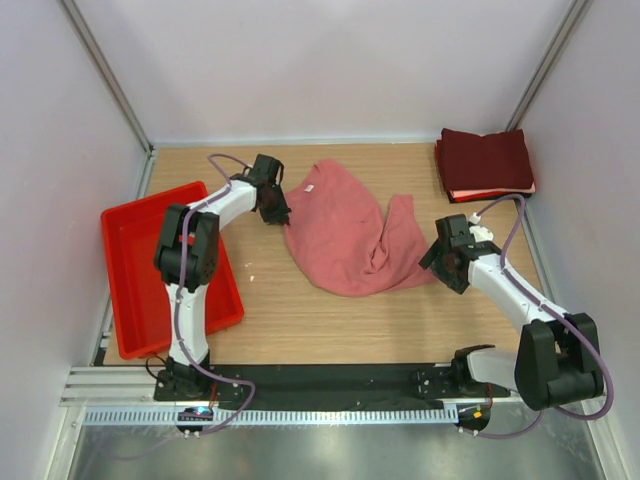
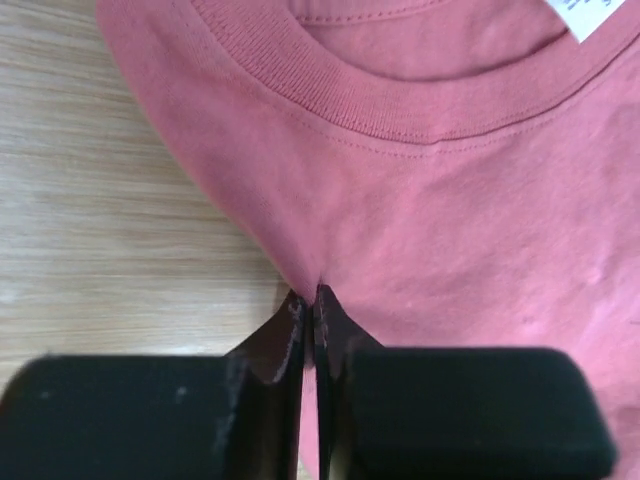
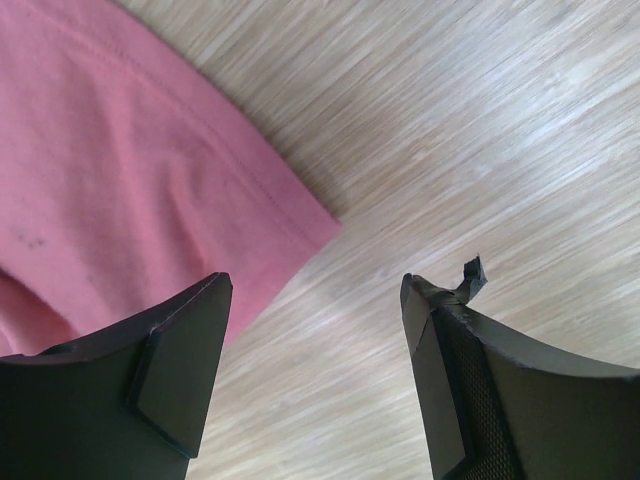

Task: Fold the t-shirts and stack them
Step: Flatten the tshirt out

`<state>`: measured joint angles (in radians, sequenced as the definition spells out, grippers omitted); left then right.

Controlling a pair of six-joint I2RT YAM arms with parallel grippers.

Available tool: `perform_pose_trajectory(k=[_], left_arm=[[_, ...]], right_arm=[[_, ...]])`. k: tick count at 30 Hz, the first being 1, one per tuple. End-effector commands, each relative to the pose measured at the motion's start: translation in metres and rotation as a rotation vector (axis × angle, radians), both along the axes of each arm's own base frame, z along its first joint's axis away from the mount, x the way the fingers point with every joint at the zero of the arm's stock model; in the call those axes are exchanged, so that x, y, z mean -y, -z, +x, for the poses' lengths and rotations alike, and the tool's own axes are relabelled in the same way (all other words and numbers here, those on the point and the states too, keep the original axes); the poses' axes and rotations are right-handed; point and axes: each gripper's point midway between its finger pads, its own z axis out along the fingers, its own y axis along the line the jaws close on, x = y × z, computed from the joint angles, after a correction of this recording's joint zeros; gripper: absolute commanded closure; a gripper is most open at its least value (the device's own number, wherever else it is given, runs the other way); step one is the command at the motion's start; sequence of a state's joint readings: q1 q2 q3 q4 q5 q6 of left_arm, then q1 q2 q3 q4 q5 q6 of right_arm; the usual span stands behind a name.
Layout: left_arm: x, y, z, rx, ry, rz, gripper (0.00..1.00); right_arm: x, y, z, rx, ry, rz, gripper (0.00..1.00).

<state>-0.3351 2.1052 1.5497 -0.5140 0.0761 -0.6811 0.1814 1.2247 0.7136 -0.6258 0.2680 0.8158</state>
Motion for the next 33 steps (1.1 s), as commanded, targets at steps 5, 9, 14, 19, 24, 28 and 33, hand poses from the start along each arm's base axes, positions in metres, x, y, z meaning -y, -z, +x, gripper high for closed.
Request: perform_pose_trajectory(k=[5, 9, 14, 19, 24, 28, 33], left_arm=[[0.025, -0.042, -0.006, 0.094, 0.038, -0.071, 1.0], [0.03, -0.065, -0.023, 0.142, 0.039, -0.057, 1.0], [0.033, -0.076, -0.048, 0.16, 0.048, -0.045, 1.0], [0.026, -0.098, -0.064, 0.195, 0.054, -0.047, 1.0], [0.014, -0.116, -0.071, 0.233, 0.051, -0.019, 1.0], [0.011, -0.11, -0.081, 0.216, 0.055, -0.021, 1.0], [0.012, -0.109, -0.085, 0.212, 0.059, -0.032, 1.0]], right_arm=[[0.013, 0.001, 0.016, 0.082, 0.059, -0.055, 0.32], [0.014, 0.009, 0.011, 0.093, 0.065, -0.053, 0.41], [0.014, 0.022, 0.003, 0.079, 0.075, -0.042, 0.57], [0.016, 0.02, 0.0, 0.111, 0.083, -0.042, 0.91], [0.016, -0.007, 0.006, 0.169, 0.071, -0.045, 0.98], [0.01, -0.01, 0.009, 0.178, 0.088, 0.001, 0.66], [0.0, 0.001, 0.022, 0.182, 0.11, 0.052, 0.52]])
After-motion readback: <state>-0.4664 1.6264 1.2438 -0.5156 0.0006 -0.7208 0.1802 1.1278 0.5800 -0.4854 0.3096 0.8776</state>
